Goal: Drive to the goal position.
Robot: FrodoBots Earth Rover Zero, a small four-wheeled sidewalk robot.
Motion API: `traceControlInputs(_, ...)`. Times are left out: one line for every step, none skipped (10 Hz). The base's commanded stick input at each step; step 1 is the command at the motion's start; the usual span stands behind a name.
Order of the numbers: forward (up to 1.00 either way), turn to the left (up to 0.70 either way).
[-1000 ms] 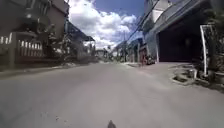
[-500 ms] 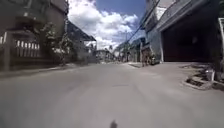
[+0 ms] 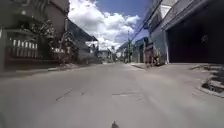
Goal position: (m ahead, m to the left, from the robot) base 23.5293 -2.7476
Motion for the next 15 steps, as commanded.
traceControlInputs(1.0, 0.0)
traceControlInputs(1.0, 0.0)
traceControlInputs(1.0, 0.0)
traceControlInputs(1.0, 0.0)
traceControlInputs(1.0, -0.21)
traceControlInputs(1.0, -0.39)
traceControlInputs(1.0, -0.4)
traceControlInputs(1.0, -0.4)
traceControlInputs(1.0, -0.4)
traceControlInputs(1.0, -0.4)
traceControlInputs(1.0, -0.4)
traceControlInputs(1.0, -0.39)
traceControlInputs(1.0, -0.08)
traceControlInputs(1.0, 0.0)
traceControlInputs(1.0, 0.0)
